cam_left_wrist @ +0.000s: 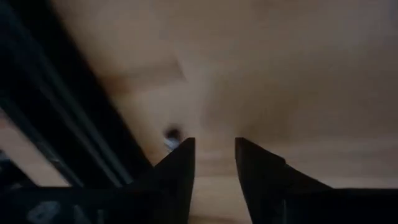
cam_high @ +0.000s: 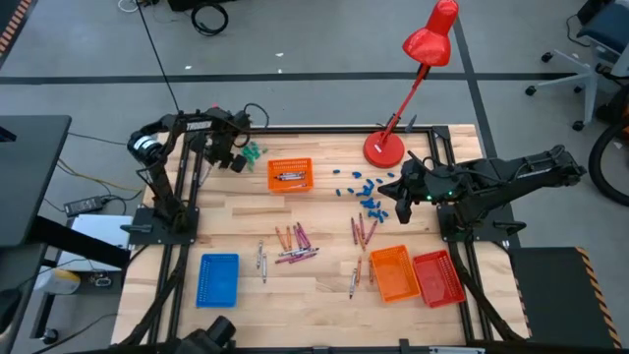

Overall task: Sort crayons
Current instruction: Put the gray crayon into the blue bin

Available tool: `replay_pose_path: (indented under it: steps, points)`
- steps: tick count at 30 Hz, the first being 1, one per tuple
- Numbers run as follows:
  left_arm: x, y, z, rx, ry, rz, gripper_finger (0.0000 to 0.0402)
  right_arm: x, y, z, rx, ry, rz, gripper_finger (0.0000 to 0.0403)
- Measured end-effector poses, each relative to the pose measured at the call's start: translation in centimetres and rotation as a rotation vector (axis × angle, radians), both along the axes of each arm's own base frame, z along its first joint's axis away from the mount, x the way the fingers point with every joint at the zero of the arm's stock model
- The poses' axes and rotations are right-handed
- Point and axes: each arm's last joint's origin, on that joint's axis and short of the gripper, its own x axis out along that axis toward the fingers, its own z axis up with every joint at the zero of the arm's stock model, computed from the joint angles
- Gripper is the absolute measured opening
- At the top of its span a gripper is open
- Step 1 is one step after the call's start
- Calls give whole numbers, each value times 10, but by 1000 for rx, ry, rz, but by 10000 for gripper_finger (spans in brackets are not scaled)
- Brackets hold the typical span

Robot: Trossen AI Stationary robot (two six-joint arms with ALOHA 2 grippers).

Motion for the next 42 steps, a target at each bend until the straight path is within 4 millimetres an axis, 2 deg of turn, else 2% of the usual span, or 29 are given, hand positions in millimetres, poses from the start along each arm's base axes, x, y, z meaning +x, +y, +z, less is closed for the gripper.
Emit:
replay_pose_path:
  steps: [2,6,11,29,39,42]
  points:
    - [-1,0,-3,-35,28,-10,154,0,1,0,8,-2,3,7]
    - [2,4,0,19,79,-39,198,0,2,0,9,-3,9,7]
    - [1,5,0,8,79,-34,223,0,2,1,12,-19,9,7]
    - [-2,36,-5,-167,33,143,166,1,12,6,41,-72,46,7]
    - [2,31,-1,-216,44,183,156,0,12,5,5,-56,62,7]
    - [10,27,-2,-258,-40,204,156,1,10,5,-23,-54,56,7]
